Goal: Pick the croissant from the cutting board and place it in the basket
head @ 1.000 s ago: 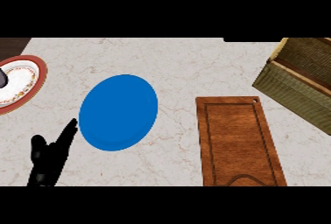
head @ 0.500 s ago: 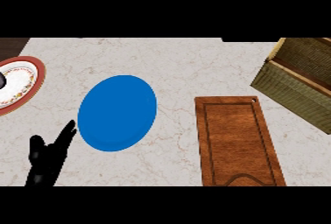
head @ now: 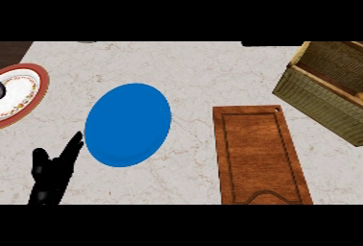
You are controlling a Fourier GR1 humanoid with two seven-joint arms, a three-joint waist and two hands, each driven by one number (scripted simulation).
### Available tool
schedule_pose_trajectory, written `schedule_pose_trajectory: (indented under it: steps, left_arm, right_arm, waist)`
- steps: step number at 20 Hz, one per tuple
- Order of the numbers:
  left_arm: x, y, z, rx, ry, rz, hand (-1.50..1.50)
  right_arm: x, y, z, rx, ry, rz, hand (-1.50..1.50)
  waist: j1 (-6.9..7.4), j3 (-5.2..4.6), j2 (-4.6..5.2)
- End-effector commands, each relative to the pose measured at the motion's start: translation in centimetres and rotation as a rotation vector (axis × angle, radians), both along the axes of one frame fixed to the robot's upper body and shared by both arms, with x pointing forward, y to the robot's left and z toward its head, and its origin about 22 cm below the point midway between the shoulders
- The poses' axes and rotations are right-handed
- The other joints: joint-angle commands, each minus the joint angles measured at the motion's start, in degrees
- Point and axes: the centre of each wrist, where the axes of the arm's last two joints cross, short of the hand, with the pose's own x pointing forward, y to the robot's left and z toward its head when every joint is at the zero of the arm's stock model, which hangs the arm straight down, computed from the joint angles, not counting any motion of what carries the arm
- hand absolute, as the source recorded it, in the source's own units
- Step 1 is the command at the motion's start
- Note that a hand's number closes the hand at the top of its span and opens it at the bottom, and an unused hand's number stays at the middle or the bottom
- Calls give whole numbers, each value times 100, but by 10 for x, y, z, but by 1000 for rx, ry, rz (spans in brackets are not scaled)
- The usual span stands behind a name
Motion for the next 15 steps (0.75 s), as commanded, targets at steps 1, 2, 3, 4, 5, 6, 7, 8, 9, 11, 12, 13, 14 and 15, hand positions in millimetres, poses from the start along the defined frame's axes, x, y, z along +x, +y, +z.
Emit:
schedule_pose_trajectory:
  steps: [1,2,3,4,5,6,7,8,9,11,12,13,14,15]
  left_arm:
    - [-7,-6,-26,-19,94,12,0]
    - [6,0,-8,-31,86,3,0]
    - [-11,-5,-32,-43,103,15,0]
    - [-13,11,-16,-40,102,6,0]
    - [-10,-3,-20,-37,101,7,0]
    - [-3,-12,-28,-25,116,13,0]
    - [-7,0,-15,-26,117,14,0]
    - [-13,5,-20,-24,106,22,0]
    - [-18,-12,-31,-31,111,2,0]
    - [-7,0,-26,-29,111,26,0]
    - [-26,3,-29,-20,116,31,0]
    - [-18,3,-20,-39,107,22,0]
    - [-4,-2,-22,-25,111,34,0]
    - [-13,0,-23,-33,114,42,0]
  right_arm:
    - [-6,13,20,-17,-48,-7,-150]
    - [-12,-7,14,-19,-85,-14,-150]
    - [-16,0,12,-21,-90,-14,-150]
    - [-18,5,39,-8,-126,-35,-150]
    - [-23,-10,22,2,-135,-48,-150]
    - [-30,-11,13,12,-189,-57,-150]
    - [-34,1,28,18,-171,-61,-150]
    - [-45,-14,24,34,-248,-110,-150]
    - [-46,-12,36,62,-227,-117,-150]
    - [-71,-23,28,29,-224,-157,-150]
    - [-75,-17,47,48,-264,-166,-150]
    - [-90,-35,37,25,-210,-178,-150]
    - [-90,-20,36,48,-214,-186,-150]
    - [-113,-44,50,33,-254,-173,-150]
  waist:
    - [8,-75,59]
    - [25,-70,71]
    - [-9,-74,60]
    - [28,-74,52]
    - [15,-70,63]
    - [-64,-70,59]
    - [-30,-72,43]
    - [-55,-71,40]
    - [-37,-74,45]
    - [-157,-74,28]
    - [-70,-75,25]
    - [-123,-71,22]
    - [-131,-75,33]
    - [-168,-70,20]
